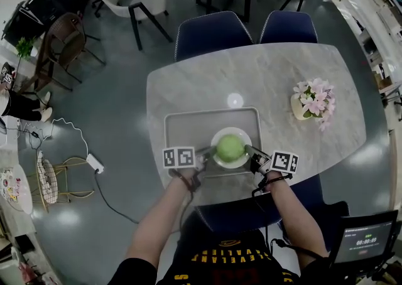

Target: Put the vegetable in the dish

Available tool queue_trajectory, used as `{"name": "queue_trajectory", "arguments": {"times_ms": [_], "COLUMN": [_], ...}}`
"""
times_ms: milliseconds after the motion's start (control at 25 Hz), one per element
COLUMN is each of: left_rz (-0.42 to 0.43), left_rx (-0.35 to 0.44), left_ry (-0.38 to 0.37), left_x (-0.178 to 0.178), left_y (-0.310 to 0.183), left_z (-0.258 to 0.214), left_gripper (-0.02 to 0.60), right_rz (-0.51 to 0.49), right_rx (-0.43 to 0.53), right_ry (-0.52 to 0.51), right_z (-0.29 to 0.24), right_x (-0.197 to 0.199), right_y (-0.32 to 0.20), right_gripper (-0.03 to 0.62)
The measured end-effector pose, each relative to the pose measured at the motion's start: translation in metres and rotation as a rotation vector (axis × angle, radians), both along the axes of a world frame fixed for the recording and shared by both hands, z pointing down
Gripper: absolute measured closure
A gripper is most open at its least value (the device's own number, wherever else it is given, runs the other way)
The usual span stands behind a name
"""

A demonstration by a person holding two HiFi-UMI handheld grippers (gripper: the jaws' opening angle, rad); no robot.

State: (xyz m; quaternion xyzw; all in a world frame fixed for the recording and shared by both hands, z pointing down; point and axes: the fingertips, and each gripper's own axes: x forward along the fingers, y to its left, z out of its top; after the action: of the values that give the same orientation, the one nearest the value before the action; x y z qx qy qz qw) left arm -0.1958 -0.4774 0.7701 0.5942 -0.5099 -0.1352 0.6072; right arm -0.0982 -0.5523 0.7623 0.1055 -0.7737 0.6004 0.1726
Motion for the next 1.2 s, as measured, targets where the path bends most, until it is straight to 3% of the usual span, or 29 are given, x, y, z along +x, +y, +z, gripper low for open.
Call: {"name": "queue_trajectory", "arguments": {"times_ms": [400, 720, 1200], "left_rz": [0.029, 0.007, 0.071], "left_rx": [-0.079, -0.144, -0.200], "left_ry": [-0.102, -0.145, -0.280], "left_x": [-0.007, -0.008, -0.007], "left_y": [-0.001, 0.001, -0.004], "left_z": [0.016, 0.024, 0.023], "left_gripper": [0.540, 0.538, 0.535], "right_rz": [-0.028, -0.035, -0.095], "right_rx": [0.040, 0.059, 0.151], "right_ry": [0.101, 0.190, 0.355], "right_z": [0.013, 0.019, 0.027], "right_x": [-0.005, -0.004, 0.001], "right_y": [-0.001, -0.002, -0.006], "right_gripper": [0.561, 0.556, 0.532]}}
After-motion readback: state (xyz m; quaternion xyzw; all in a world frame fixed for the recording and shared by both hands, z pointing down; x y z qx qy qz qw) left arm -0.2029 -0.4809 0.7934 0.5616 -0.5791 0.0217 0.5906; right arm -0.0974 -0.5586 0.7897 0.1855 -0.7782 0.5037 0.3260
